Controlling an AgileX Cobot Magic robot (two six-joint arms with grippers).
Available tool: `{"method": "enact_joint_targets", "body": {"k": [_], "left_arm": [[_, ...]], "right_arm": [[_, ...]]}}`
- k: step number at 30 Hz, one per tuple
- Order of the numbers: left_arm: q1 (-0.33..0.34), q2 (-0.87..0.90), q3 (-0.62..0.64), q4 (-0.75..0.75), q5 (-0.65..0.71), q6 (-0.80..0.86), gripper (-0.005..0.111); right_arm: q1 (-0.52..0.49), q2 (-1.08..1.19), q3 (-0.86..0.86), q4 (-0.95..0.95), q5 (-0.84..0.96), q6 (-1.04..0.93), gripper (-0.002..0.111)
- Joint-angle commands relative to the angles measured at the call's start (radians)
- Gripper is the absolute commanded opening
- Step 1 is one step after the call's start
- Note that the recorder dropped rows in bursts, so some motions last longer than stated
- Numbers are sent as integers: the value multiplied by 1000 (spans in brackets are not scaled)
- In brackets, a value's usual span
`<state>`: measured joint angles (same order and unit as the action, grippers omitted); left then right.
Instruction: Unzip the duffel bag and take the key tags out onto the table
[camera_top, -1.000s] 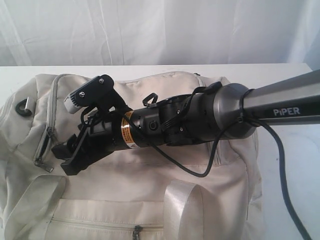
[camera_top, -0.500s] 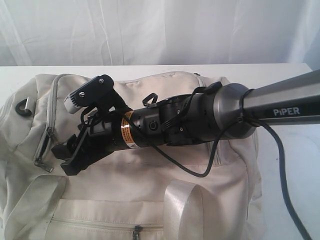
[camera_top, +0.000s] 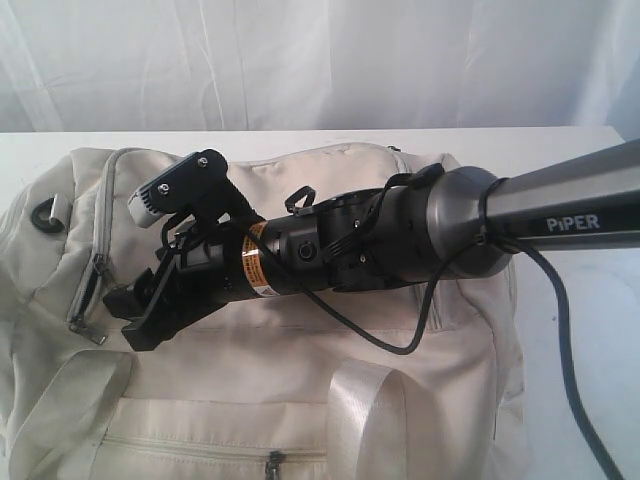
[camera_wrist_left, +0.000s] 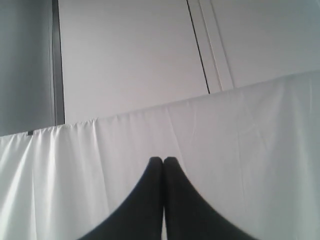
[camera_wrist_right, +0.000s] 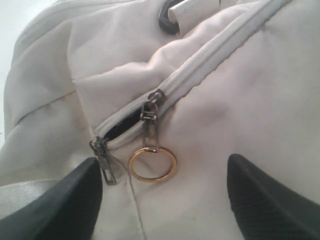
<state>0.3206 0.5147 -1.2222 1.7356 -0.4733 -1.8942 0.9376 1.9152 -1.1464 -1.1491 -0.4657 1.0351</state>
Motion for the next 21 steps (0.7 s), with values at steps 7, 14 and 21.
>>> {"method": "enact_joint_targets", "body": {"k": [7,14,21], "left_arm": [[-14,-107,230,9,-73,-37,0],[-14,-119,450,9,-136,-219,0],[-14,-117,694,-39,-186,-219,0]], "right_arm": [[1,-2,-4,-9,1,2,66],[1,-2,-4,-15,1,2,66],[1,-2,-4,-14,-1,9,66]]}}
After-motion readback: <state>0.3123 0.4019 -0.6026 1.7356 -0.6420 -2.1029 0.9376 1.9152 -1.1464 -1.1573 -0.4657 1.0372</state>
